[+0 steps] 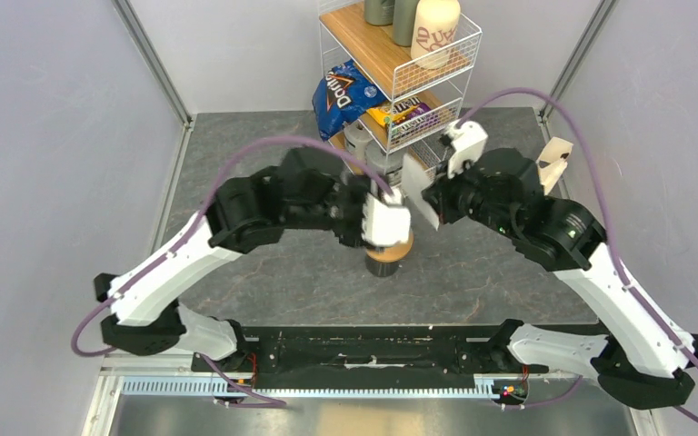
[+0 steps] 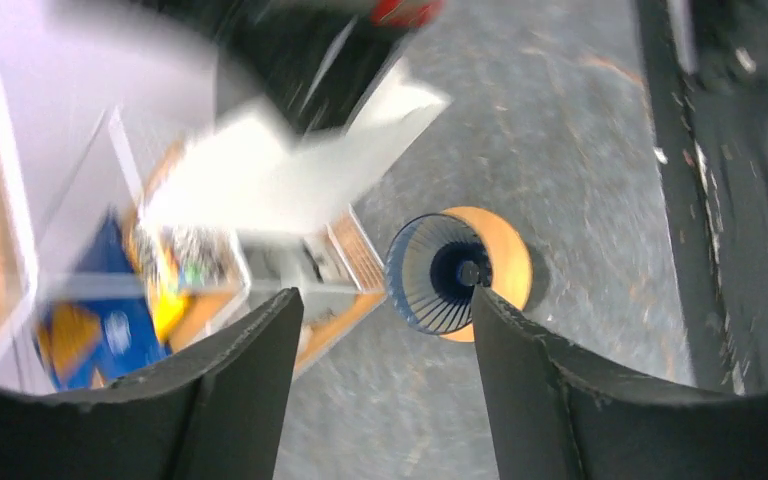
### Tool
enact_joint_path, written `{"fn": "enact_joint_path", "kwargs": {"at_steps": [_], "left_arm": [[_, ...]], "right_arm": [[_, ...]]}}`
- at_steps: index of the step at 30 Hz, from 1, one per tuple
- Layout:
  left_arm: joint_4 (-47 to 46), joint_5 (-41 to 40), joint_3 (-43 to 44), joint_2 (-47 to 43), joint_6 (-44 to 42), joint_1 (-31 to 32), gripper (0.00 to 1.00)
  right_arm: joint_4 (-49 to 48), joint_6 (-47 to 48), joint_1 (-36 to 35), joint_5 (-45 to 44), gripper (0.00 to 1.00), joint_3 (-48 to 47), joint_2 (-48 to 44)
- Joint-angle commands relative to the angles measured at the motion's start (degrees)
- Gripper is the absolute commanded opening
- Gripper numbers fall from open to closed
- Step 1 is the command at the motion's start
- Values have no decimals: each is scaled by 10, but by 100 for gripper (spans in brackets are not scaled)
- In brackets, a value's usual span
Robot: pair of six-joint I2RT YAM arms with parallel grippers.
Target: Place the coffee filter in the dripper
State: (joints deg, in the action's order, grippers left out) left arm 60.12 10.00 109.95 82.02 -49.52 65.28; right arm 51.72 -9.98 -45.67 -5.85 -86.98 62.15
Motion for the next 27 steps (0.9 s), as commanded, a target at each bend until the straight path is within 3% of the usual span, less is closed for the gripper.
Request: {"fn": "enact_joint_path", "kwargs": {"at_steps": [1,4,6,9,11,15,17,22,27], "left_arm": [[-266,-87,-95,-88,394,-99,73],[-318,-167,-127,-96,498,-127,73],[-339,-168,-112,-80,519,-127,74],[-419,-143,-109,-67,537,-115,82],[-437,-167,-97,-48,537,-93,84],[-448,-238,-90,-21,532,-66,84],[-450,-275,-89,-14,530,-68,84],[-373,-222,-56,-5,545,-95,79],[-371,-200,-67,-8,545,-95,80]], "right_arm": [[-128,-61,21,-119,0,12,-23],[-175,-109,22,-133,0,14,-19],[-176,-141,22,-130,0,0,0],[-183,-168,22,-112,0,-6,12],[-187,-168,22,-102,0,-6,18],[-181,-136,22,-88,0,-6,22],[-184,-89,21,-35,0,2,16],[-150,-11,17,-52,0,19,-1],[-128,34,5,-63,0,16,5]]}}
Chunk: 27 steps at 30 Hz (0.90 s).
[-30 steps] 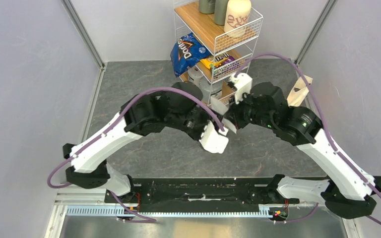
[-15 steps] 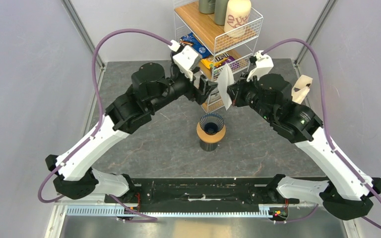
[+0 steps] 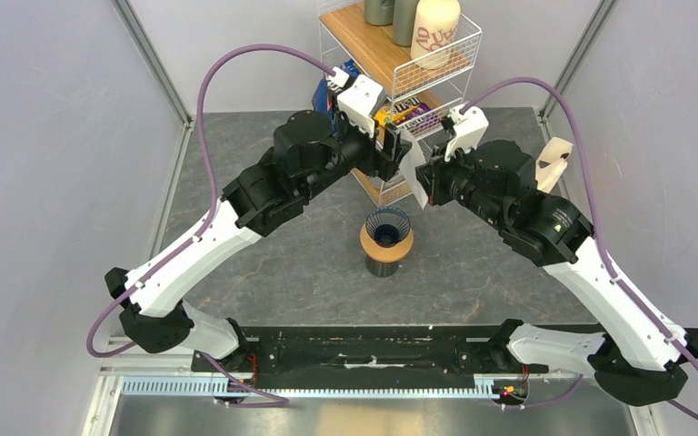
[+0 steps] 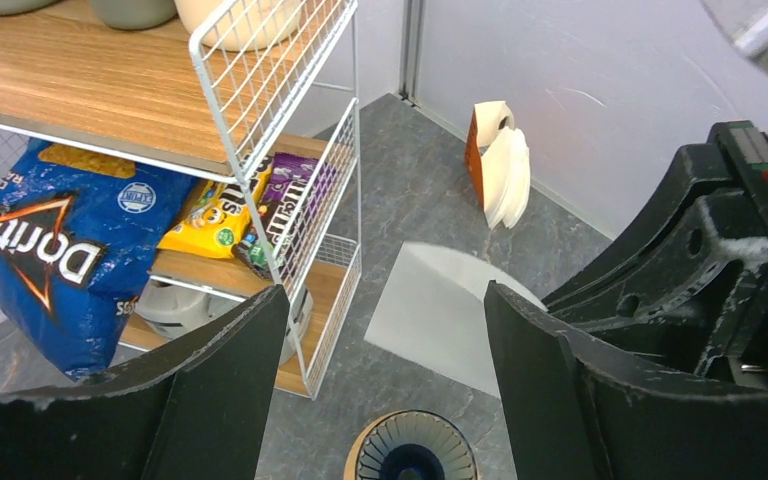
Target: Place the coffee filter in the dripper
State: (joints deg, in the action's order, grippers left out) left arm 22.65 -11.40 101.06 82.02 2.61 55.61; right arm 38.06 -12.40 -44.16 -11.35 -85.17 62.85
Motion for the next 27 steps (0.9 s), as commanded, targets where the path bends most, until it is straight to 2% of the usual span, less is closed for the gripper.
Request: {"fn": "enact_joint_path", "kwargs": {"at_steps": [1,6,11,22,27], "left_arm": [[6,15,26,-5,24,2,80],[15,51,29,-4,27,2,81],[34,33,19,-2,26,1,81],[58,48,-9,-3,35,-23,81],[70,48,-9,-6,34,-30,78]], "right_arm": [[11,67,-15,-13,0,-6,2],[43,89,-32,-53,0,-37,35],[42,93,-38,-64,0,-45,41],[35,92,-38,-32,0,-53,35],[36,99,-39,-43,0,-54,36]]}}
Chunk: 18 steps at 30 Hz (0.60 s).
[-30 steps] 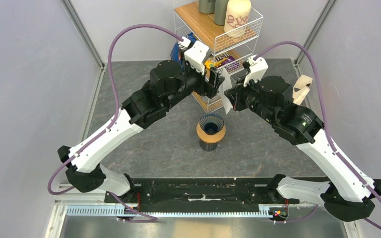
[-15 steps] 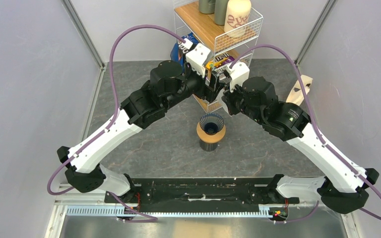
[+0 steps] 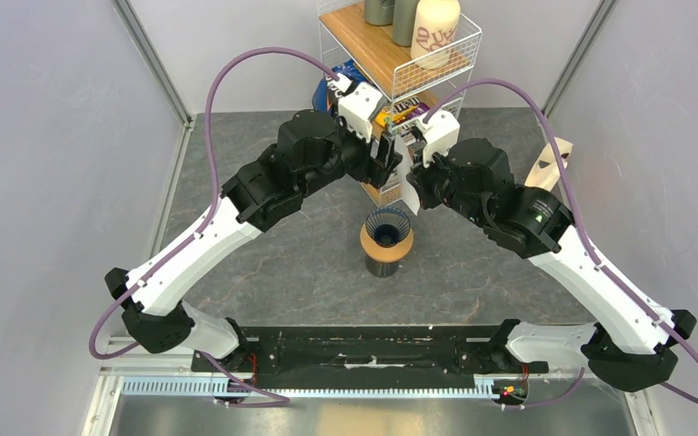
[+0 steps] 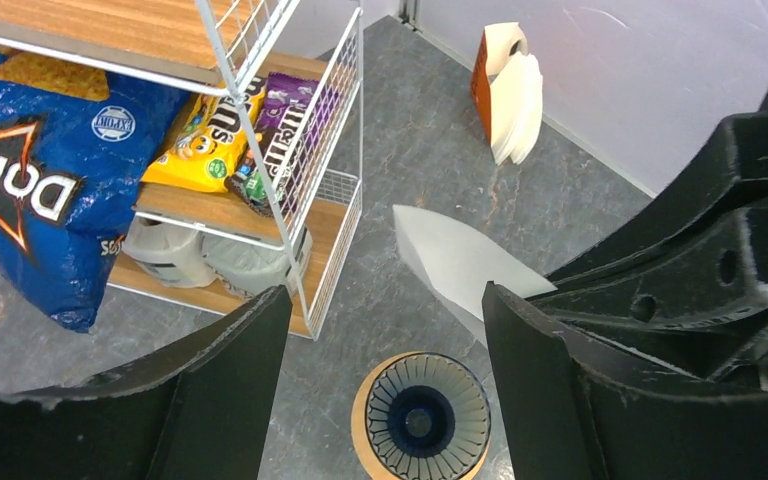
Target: Place the coffee filter in the dripper
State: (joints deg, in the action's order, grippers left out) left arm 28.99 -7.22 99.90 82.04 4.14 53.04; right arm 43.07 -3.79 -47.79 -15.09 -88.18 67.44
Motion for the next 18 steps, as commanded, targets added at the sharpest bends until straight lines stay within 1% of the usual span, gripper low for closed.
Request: {"fn": "enact_joint_path", "kwargs": {"at_steps": [1,3,7,12,14,16,18], "left_arm": [[12,5,3,-6,15,-4,76],[25,3,3,-5,5,-4,73],[35,11,-2,-6,-8,-4,71],[36,16,15,6,-36,-4,66],[41,31,22,10,-52,-5,61],[46,57,24,9,-62,-11,54],[45,94,13,1,-64,-21,51]], "right_arm": [[-12,14,-3,-10,0,-27,-10],[-9,21,-3,-19,0,-32,-5],[-6,32,-5,-23,0,-37,1],[2,40,-11,36,0,-40,2],[9,59,-13,50,0,-44,4],[12,73,-13,58,0,-46,4],[20,86,-14,60,0,-50,5]]}}
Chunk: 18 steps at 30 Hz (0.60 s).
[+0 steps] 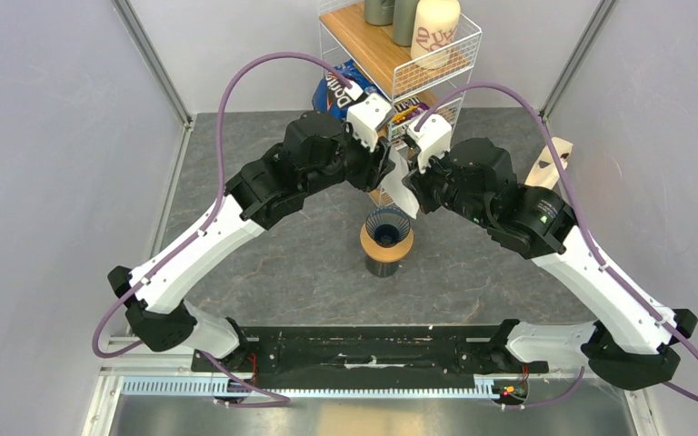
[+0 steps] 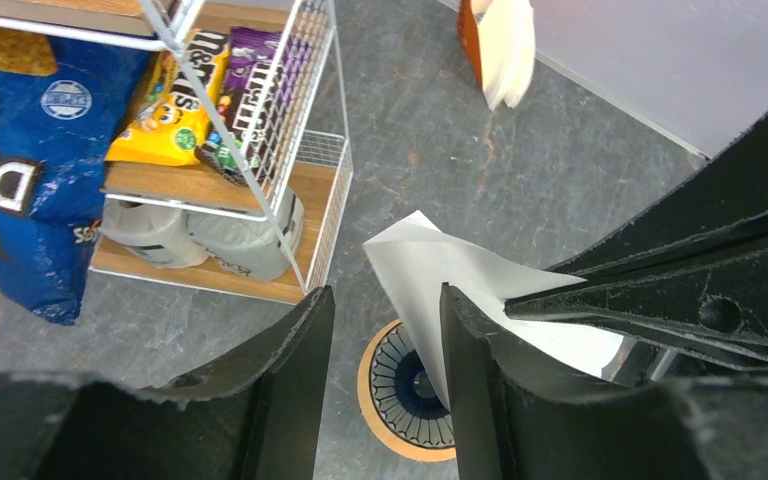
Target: Place the coffee filter in the dripper
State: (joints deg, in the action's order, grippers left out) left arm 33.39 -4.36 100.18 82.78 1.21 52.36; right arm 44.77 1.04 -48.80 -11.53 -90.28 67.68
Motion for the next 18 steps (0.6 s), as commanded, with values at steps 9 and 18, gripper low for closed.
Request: {"fn": "enact_joint_path", "kwargs": {"at_steps": [9,18], "left_arm": [[-24,172,-24,-35,-74,-55,55],[25,225,4,-9,-81,-55,57]], "right_arm": [[45,94,-3,77,0,-42,-1],[90,130,-3,110,0,-80,27]]}}
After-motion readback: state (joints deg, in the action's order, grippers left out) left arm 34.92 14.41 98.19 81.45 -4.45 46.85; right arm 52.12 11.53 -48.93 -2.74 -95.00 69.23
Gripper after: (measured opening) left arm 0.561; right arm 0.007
